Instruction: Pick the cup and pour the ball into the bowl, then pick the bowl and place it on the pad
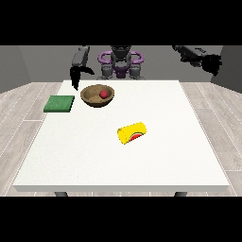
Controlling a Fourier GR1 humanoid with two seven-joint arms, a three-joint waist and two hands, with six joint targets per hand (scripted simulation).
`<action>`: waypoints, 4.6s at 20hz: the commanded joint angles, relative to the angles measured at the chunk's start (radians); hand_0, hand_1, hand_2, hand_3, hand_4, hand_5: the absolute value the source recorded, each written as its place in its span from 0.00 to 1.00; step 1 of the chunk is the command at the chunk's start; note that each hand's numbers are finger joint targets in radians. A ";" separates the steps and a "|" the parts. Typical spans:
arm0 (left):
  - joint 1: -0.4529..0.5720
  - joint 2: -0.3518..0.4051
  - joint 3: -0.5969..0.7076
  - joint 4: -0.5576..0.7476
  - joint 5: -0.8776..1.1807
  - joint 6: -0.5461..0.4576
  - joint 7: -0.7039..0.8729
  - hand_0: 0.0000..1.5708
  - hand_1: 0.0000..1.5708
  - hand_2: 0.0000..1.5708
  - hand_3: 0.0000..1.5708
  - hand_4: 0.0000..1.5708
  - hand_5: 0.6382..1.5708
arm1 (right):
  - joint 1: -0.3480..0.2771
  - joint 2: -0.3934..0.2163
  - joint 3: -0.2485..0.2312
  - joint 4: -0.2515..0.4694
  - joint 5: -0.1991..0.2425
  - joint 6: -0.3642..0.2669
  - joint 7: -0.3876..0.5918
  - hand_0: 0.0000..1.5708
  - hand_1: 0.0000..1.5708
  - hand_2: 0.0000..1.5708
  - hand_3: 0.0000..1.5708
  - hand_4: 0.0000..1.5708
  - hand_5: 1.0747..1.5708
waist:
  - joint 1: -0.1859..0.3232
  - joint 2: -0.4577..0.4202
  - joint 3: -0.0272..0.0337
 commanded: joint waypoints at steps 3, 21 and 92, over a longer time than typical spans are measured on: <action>-0.067 0.064 -0.009 -0.032 0.002 0.021 0.116 0.00 0.00 0.00 0.00 0.00 0.97 | -0.078 -0.026 -0.053 0.257 -0.034 0.069 -0.106 0.00 0.00 0.00 0.00 0.21 1.00 | -0.020 -0.019 -0.0004; -0.206 0.214 0.035 -0.080 0.118 -0.062 0.280 0.00 0.00 0.00 0.00 0.03 0.95 | -0.292 -0.055 -0.152 0.721 -0.051 0.072 -0.286 0.00 0.00 0.00 0.00 0.21 1.00 | 0.039 0.063 -0.0001; -0.187 0.417 0.116 -0.168 0.242 -0.062 0.321 0.00 0.00 0.00 0.00 0.00 0.95 | -0.552 -0.657 -0.247 1.030 0.165 0.094 -0.132 1.00 1.00 1.00 0.37 0.79 0.98 | 0.008 0.187 0.0011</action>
